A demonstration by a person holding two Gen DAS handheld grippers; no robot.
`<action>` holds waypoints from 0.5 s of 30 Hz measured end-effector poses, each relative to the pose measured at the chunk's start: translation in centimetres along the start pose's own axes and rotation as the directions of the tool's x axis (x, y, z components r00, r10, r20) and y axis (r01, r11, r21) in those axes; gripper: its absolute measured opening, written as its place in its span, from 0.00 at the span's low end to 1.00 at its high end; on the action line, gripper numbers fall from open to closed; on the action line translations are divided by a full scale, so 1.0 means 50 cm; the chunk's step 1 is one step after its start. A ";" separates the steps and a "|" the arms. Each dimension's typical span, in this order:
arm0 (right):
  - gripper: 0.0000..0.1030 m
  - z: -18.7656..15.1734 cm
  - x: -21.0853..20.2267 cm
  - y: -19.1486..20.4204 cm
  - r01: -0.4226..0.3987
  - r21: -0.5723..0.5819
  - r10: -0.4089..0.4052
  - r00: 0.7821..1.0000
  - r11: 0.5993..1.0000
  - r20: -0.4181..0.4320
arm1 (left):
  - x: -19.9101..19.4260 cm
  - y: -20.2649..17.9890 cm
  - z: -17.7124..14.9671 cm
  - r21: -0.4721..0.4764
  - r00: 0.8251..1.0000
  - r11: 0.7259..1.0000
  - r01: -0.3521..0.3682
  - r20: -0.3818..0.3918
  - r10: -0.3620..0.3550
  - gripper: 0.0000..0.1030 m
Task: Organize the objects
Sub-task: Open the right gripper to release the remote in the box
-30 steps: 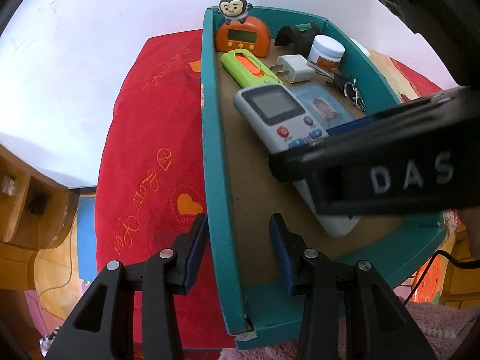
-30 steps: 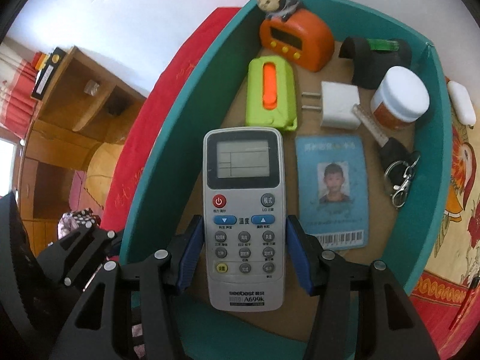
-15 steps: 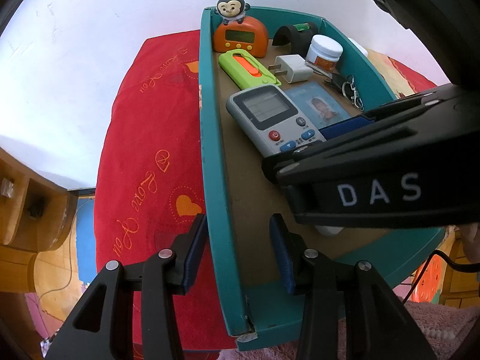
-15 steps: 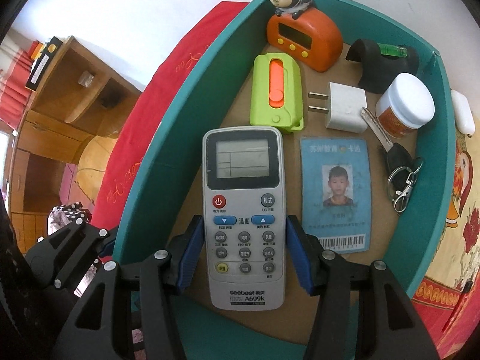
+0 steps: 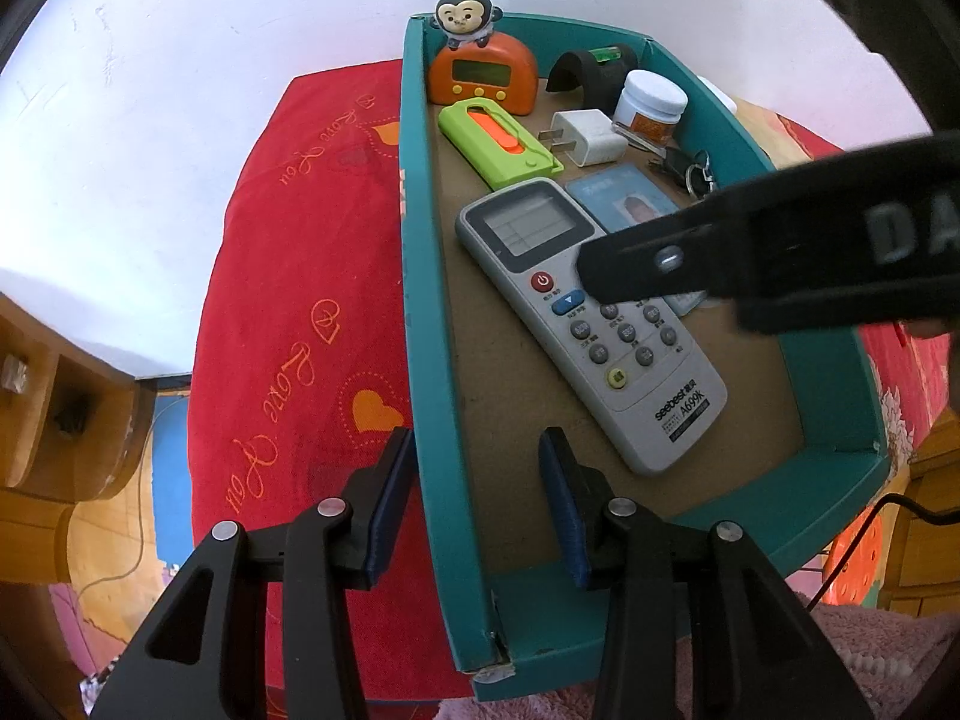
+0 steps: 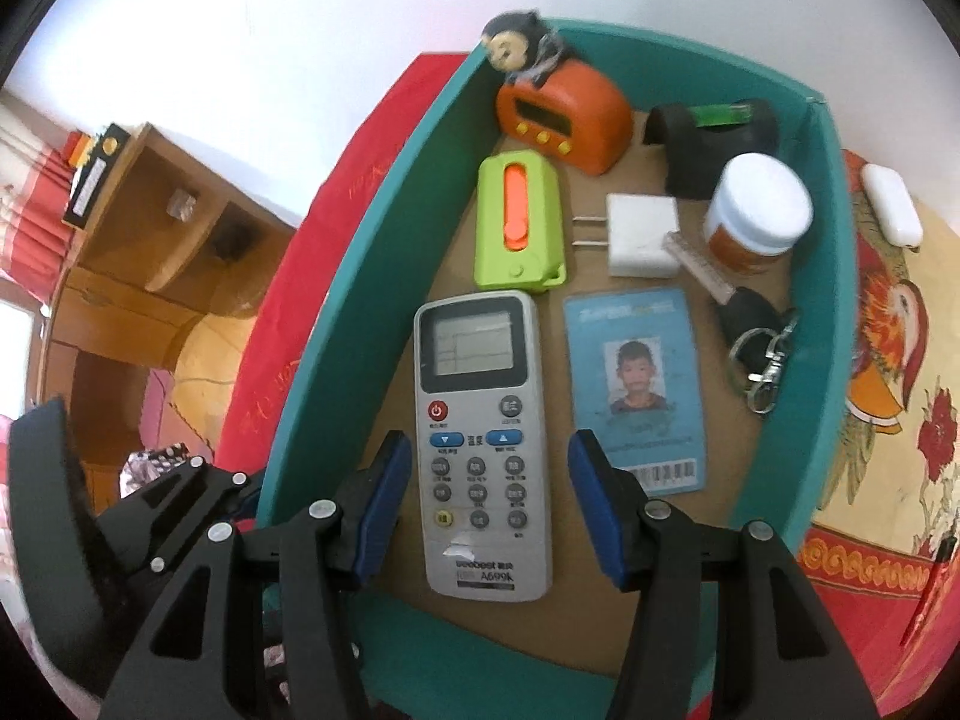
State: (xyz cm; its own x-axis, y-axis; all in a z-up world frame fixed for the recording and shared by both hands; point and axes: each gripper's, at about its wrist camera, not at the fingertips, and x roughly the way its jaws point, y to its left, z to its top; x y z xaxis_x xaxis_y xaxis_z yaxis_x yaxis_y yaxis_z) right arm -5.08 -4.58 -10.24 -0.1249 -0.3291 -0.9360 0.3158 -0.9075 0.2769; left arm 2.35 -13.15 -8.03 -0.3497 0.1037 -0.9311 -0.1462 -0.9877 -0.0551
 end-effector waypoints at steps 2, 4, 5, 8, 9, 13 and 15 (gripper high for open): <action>0.53 -0.007 -0.008 -0.002 -0.005 0.009 0.004 1.000 1.000 0.015 | 0.000 0.000 0.000 0.000 1.000 1.000 0.000 -0.001 0.000 0.42; 0.53 -0.014 -0.025 -0.012 -0.015 0.020 0.014 0.999 1.000 0.032 | 0.000 0.000 0.000 0.001 1.000 1.000 0.000 0.000 0.000 0.42; 0.53 -0.019 -0.036 -0.019 -0.019 0.024 0.018 0.999 1.000 0.041 | -0.001 0.001 -0.001 0.002 1.000 1.000 -0.001 0.000 0.001 0.42; 0.53 -0.031 -0.071 -0.036 -0.031 0.030 0.029 0.996 0.999 0.080 | 0.000 0.001 0.001 0.002 1.000 1.000 -0.002 -0.001 0.002 0.42; 0.53 -0.035 -0.082 -0.041 -0.033 0.034 0.029 0.995 0.999 0.094 | 0.000 0.001 0.001 0.002 1.000 1.000 -0.001 0.000 0.001 0.42; 0.53 -0.046 -0.123 -0.063 -0.023 0.050 0.016 0.989 0.998 0.146 | 0.001 0.003 -0.001 0.001 1.000 1.000 -0.001 -0.001 0.001 0.42; 0.53 -0.053 -0.141 -0.076 -0.010 0.060 0.000 0.986 0.998 0.165 | 0.001 0.005 -0.003 0.002 1.000 1.000 -0.001 -0.001 0.001 0.42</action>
State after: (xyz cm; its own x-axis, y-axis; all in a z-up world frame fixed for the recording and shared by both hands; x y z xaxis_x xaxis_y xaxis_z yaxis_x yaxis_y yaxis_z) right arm -2.93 1.88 -5.29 -0.2783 -0.3672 -0.8875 0.2597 -0.9184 0.2985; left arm 2.42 -13.41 -8.13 -0.3490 0.1025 -0.9315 -0.1475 -0.9876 -0.0534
